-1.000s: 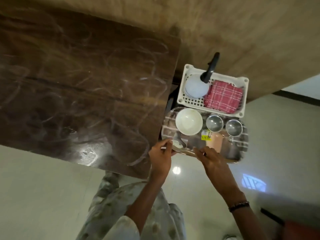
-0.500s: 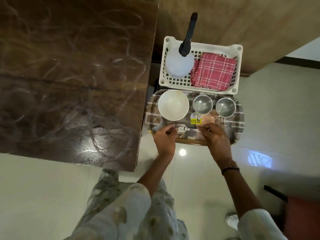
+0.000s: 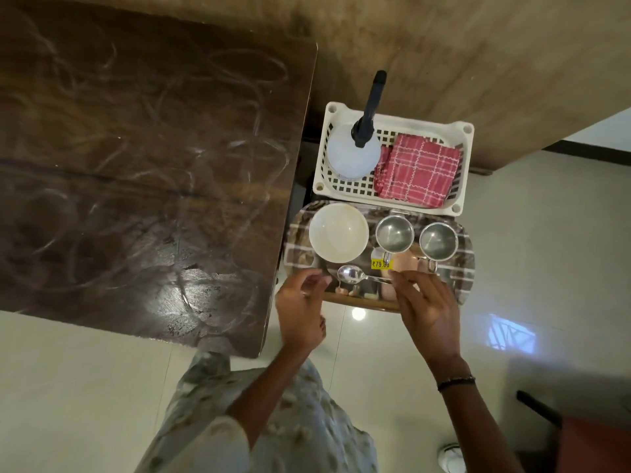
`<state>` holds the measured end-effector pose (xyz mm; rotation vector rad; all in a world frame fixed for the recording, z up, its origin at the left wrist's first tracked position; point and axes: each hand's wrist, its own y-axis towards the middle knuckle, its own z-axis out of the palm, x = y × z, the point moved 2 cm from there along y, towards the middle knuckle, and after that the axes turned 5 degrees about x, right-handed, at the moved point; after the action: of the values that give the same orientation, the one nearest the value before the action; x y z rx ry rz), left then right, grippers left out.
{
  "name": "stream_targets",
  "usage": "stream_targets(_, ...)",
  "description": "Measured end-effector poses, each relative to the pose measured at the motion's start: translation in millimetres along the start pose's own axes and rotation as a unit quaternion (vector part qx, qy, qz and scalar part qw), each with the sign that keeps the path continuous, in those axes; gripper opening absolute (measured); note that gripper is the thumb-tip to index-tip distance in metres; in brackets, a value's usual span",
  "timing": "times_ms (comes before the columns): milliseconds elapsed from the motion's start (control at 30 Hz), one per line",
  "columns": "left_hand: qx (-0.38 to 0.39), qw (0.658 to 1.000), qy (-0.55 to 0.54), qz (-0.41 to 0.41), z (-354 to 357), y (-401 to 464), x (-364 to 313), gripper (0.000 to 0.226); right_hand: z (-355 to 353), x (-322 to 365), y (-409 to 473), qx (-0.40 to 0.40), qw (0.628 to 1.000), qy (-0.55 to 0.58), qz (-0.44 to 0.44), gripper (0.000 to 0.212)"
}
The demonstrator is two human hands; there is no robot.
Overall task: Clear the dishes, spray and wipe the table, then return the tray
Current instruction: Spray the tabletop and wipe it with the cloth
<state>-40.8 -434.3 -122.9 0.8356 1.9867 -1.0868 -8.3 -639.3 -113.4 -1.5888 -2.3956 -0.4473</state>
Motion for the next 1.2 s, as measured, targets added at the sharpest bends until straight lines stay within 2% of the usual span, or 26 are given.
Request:
stream_targets(100,-0.008,0.999,0.001,0.041,-17,8,-24,0.016,-27,-5,44,-0.062,0.998,0.021,0.009,0.017)
stream_targets(167,0.017,0.998,-0.033,0.05,-16,29,-46,0.026,-28,-26,84,-0.05,0.998,0.018,0.033,0.022)
stream_targets(233,0.041,0.996,-0.043,0.074,-8,58,-67,0.043,-20,-54,127,0.006,0.998,0.015,0.067,0.033)
stream_targets(333,0.099,0.987,-0.042,0.118,10,109,-92,0.066,-2,-89,181,0.134,0.986,-0.003,0.103,0.047)
stream_targets(467,0.159,0.973,-0.017,0.169,30,161,-116,0.08,24,-118,221,0.273,0.954,-0.027,0.124,0.061)
stream_targets(600,0.214,0.951,-0.008,0.223,49,184,-130,0.078,35,-129,236,0.33,0.933,-0.023,0.142,0.073)
stream_targets(700,0.227,0.938,-0.01,0.26,60,190,-134,0.075,38,-134,241,0.34,0.927,-0.061,0.144,0.075)
stream_targets(833,0.233,0.939,-0.016,0.253,70,198,-137,0.07,39,-137,243,0.327,0.93,-0.071,0.152,0.067)
stream_targets(933,0.225,0.942,-0.018,0.246,73,202,-141,0.058,37,-135,242,0.313,0.939,-0.062,0.125,0.058)
stream_targets(1033,0.211,0.947,-0.022,0.241,72,201,-144,0.047,32,-133,239,0.331,0.939,-0.003,0.099,0.05)
stream_targets(1200,0.195,0.947,-0.047,0.251,57,195,-157,0.052,5,-114,243,0.359,0.921,0.079,0.128,0.04)
